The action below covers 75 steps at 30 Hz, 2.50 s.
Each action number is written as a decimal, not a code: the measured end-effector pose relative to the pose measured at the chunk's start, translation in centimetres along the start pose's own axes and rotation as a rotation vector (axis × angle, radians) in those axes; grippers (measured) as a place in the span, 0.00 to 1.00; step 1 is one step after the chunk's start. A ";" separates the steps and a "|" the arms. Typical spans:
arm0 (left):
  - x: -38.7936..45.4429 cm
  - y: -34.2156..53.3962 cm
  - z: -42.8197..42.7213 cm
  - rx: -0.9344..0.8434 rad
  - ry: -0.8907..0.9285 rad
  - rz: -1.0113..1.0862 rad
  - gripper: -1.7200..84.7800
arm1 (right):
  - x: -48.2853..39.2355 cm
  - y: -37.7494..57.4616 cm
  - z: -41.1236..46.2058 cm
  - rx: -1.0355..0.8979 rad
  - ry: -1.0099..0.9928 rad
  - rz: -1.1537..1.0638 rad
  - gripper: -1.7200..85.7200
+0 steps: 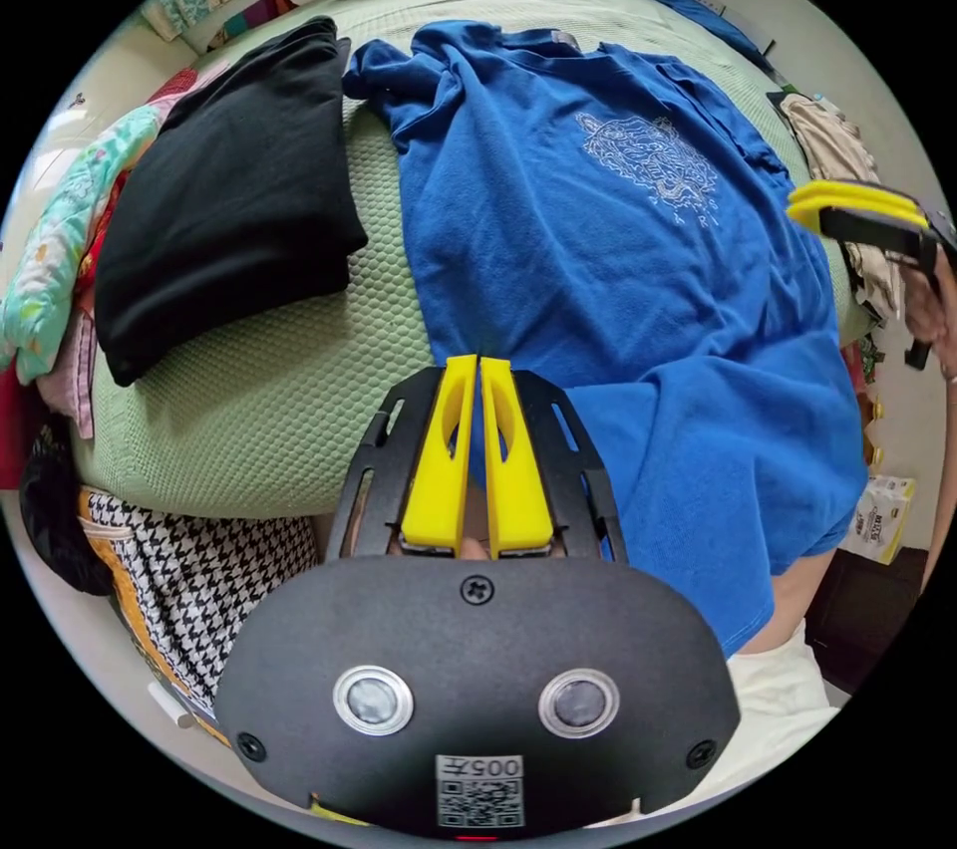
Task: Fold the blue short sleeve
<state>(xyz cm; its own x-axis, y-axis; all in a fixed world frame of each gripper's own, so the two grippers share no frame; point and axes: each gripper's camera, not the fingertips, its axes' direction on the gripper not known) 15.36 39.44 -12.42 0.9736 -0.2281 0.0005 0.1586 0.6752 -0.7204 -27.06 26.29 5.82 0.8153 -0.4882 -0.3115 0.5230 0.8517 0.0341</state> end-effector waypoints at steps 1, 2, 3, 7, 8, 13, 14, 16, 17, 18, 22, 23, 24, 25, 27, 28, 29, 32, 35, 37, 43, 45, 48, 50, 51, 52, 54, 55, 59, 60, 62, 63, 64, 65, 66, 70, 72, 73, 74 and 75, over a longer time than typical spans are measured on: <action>-0.2 0.0 0.0 0.000 0.012 -0.007 0.04 | 1.5 -0.3 -0.4 0.013 0.029 0.027 0.07; -0.5 0.0 0.0 -0.003 0.036 -0.018 0.04 | 2.8 -0.8 -0.4 0.019 0.050 0.063 0.07; -0.7 0.0 0.0 -0.004 0.050 -0.023 0.04 | 3.4 -1.1 -0.3 0.022 0.062 0.078 0.07; -1.8 0.0 0.1 -0.011 0.120 -0.017 0.04 | 4.2 -3.8 1.9 -0.004 0.134 0.089 0.07; -1.7 0.0 0.1 -0.009 0.113 -0.003 0.04 | 3.9 -4.5 2.9 -0.016 0.195 0.097 0.07; -1.2 0.0 -0.1 -0.014 0.077 0.052 0.04 | 3.0 -5.9 5.6 -0.052 0.245 0.112 0.06; -1.4 -0.1 -0.1 -0.018 0.091 0.047 0.04 | 3.3 -5.9 5.2 -0.044 0.227 0.138 0.05; -1.8 -0.1 0.0 -0.019 0.114 0.039 0.04 | 4.0 -5.8 4.4 -0.030 0.213 0.177 0.03; -1.9 -0.1 0.0 -0.017 0.122 0.037 0.04 | 4.7 -5.8 3.5 -0.011 0.192 0.189 0.02; -1.9 -0.1 -0.1 -0.016 0.122 0.039 0.04 | 5.1 -5.7 3.0 0.004 0.181 0.201 0.01; -1.4 0.0 -0.2 -0.011 0.082 0.068 0.04 | 10.1 -4.7 -1.4 0.100 0.115 0.370 0.01; -1.3 0.0 -0.3 -0.013 0.071 0.071 0.04 | 12.0 -4.2 -2.3 0.113 0.086 0.436 0.01; -1.2 0.0 -0.3 -0.013 0.068 0.070 0.04 | 13.0 -3.8 -2.6 0.116 0.073 0.471 0.01; -1.3 0.0 -0.3 -0.013 0.068 0.065 0.04 | 14.9 -3.0 -3.0 0.115 0.052 0.542 0.01; -1.4 0.1 -0.4 -0.009 0.074 0.058 0.04 | 17.1 -1.9 -2.7 0.068 0.079 0.634 0.01; -1.5 0.1 -0.4 -0.005 0.078 0.053 0.04 | 17.9 -1.4 -2.1 0.006 0.118 0.660 0.01; -1.5 0.2 -0.4 -0.003 0.078 0.050 0.04 | 18.2 -1.0 -1.7 -0.046 0.192 0.683 0.01; -1.4 0.2 -0.6 0.000 0.065 0.056 0.04 | 17.7 -0.4 -2.1 -0.052 0.279 0.646 0.02; -1.3 0.1 -0.7 -0.002 0.048 0.067 0.04 | 15.4 -1.1 -3.6 0.068 0.187 0.514 0.05; -1.3 0.1 -0.8 -0.006 0.039 0.070 0.04 | 13.4 -2.4 -4.1 0.118 0.164 0.406 0.07; -1.7 0.0 -1.1 -0.006 0.035 0.069 0.04 | 10.4 -7.3 -1.0 0.062 0.197 0.289 0.08; -2.0 0.0 -1.2 -0.004 0.045 0.064 0.04 | 11.2 -7.9 0.3 0.019 0.234 0.339 0.06; -2.5 -0.2 -1.4 -0.007 0.061 0.066 0.04 | 12.8 -7.4 -0.1 0.063 0.198 0.415 0.01; -2.9 -0.4 -1.6 -0.013 0.071 0.075 0.04 | 14.6 -6.8 -2.0 0.149 0.206 0.472 0.00; -3.0 -0.5 -1.6 -0.015 0.073 0.078 0.04 | 15.1 -6.7 -2.5 0.163 0.213 0.487 0.00; -3.2 -0.6 -1.7 -0.018 0.079 0.081 0.04 | 16.4 -6.8 -3.4 0.188 0.229 0.513 0.00; -3.7 -0.7 -1.8 -0.023 0.094 0.075 0.04 | 18.4 -7.4 -4.3 0.196 0.253 0.545 0.00; -3.9 -0.8 -1.9 -0.026 0.104 0.070 0.04 | 19.9 -7.8 -4.4 0.177 0.273 0.579 0.00; -5.0 -0.8 -2.2 -0.019 0.141 0.041 0.03 | 23.6 -8.1 -3.0 0.094 0.212 0.672 0.02; -5.2 -0.8 -2.3 -0.016 0.148 0.036 0.03 | 23.7 -7.9 -3.0 0.100 0.206 0.677 0.02; -5.8 -0.7 -2.5 -0.008 0.171 0.022 0.03 | 22.8 -6.8 -3.2 0.150 0.171 0.650 0.04; -6.0 -0.7 -2.5 -0.007 0.174 0.021 0.03 | 22.3 -6.5 -3.2 0.150 0.157 0.630 0.05; -6.2 -0.7 -2.6 -0.008 0.176 0.023 0.03 | 21.4 -5.8 -3.3 0.133 0.152 0.598 0.06; -6.3 -0.8 -2.8 -0.012 0.174 0.028 0.03 | 20.3 -5.0 -3.3 0.115 0.151 0.552 0.08; -6.3 -0.9 -2.9 -0.015 0.172 0.031 0.03 | 19.7 -4.4 -3.4 0.113 0.153 0.535 0.08; -6.5 -1.4 -3.5 -0.046 0.148 0.060 0.03 | 16.8 -0.2 -2.2 0.096 0.104 0.508 0.09; -6.6 -1.5 -3.8 -0.051 0.137 0.067 0.03 | 16.8 0.4 -0.7 0.059 0.126 0.543 0.08; -6.8 -1.5 -3.9 -0.048 0.136 0.062 0.03 | 17.0 0.5 0.3 0.048 0.125 0.557 0.08; -7.0 -1.4 -4.1 -0.040 0.140 0.051 0.03 | 17.0 0.6 0.9 0.060 0.133 0.553 0.07; -7.1 -1.3 -4.2 -0.034 0.144 0.044 0.03 | 16.9 0.6 1.0 0.071 0.139 0.550 0.07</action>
<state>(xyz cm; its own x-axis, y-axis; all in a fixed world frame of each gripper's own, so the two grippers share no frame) 7.52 37.26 -14.41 0.9456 -0.2987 -0.1292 0.1082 0.6631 -0.7406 -12.71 18.31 1.48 0.9345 0.0569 -0.3513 0.0503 0.9561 0.2887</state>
